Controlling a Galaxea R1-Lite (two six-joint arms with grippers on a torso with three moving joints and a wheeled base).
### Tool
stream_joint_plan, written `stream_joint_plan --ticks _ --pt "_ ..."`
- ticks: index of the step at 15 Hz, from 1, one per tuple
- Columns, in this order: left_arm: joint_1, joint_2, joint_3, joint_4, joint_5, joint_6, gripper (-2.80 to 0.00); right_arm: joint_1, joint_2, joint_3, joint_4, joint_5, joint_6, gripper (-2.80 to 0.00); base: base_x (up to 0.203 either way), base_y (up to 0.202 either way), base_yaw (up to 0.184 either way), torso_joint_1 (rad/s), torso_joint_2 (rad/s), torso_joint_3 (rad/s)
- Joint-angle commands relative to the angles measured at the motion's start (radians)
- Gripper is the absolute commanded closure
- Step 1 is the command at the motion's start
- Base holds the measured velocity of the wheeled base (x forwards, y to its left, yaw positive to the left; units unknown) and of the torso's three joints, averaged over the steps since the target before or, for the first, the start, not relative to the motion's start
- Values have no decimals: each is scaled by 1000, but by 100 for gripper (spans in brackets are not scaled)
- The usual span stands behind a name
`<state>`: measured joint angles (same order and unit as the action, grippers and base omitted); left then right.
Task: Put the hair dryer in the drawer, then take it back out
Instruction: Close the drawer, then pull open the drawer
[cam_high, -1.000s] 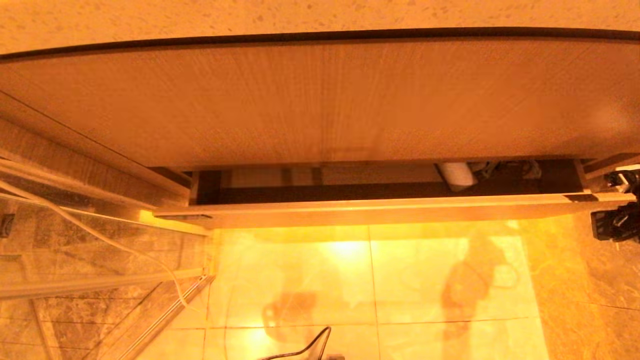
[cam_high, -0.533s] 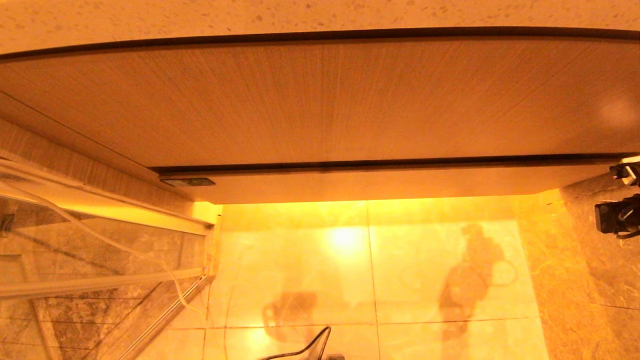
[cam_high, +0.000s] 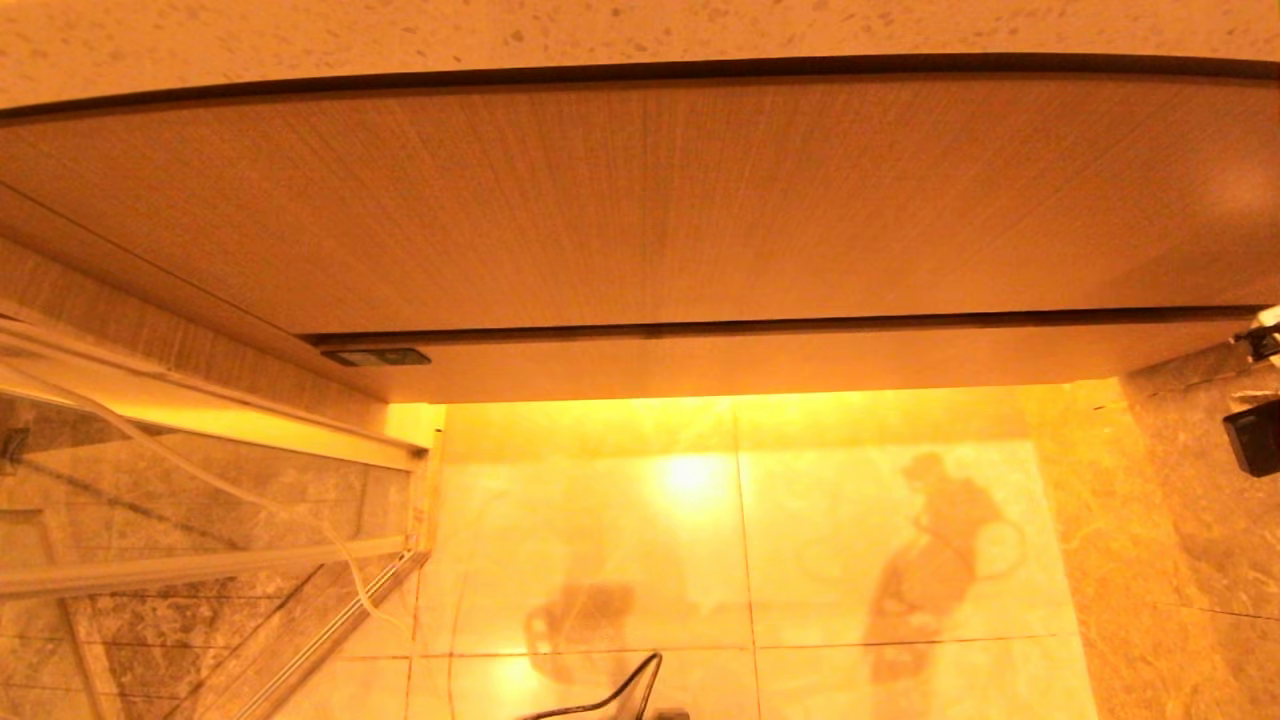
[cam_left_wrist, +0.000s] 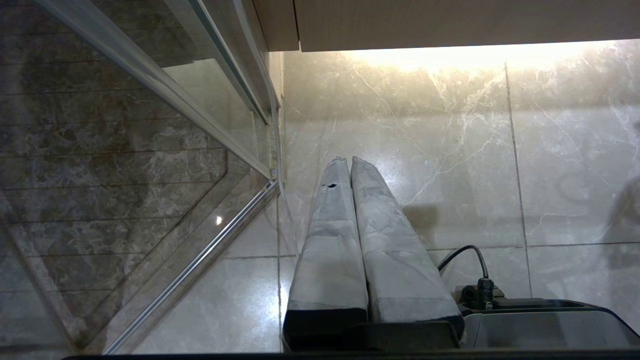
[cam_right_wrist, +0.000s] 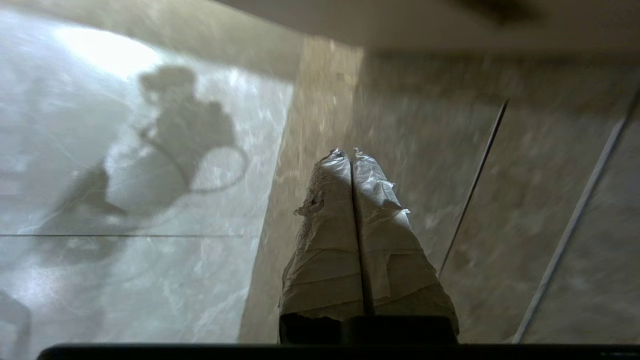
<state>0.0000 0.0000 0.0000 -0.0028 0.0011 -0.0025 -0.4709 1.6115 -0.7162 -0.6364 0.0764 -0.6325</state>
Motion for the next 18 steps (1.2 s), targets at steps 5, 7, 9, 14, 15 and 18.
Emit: stream_joint_plan --ticks 5,7,9,14,15,18 --pt "0 0 0 0 0 -1 0 25 -433 85 180 297 -191 0 0 0 0 0 0 0" --pt "0 0 0 0 0 -1 0 54 -574 84 401 392 -285 0 0 0 0 0 0 0" --pt "0 0 0 0 0 -1 0 173 -664 75 557 436 -370 0 0 0 0 0 0 0" --pt "0 0 0 0 0 -1 0 480 -732 108 702 391 -520 0 0 0 0 0 0 0" --pt "0 0 0 0 0 -1 0 515 -729 124 713 358 -534 0 0 0 0 0 0 0" --pt "0 0 0 0 0 -1 0 576 -691 164 705 338 -574 0 0 0 0 0 0 0"
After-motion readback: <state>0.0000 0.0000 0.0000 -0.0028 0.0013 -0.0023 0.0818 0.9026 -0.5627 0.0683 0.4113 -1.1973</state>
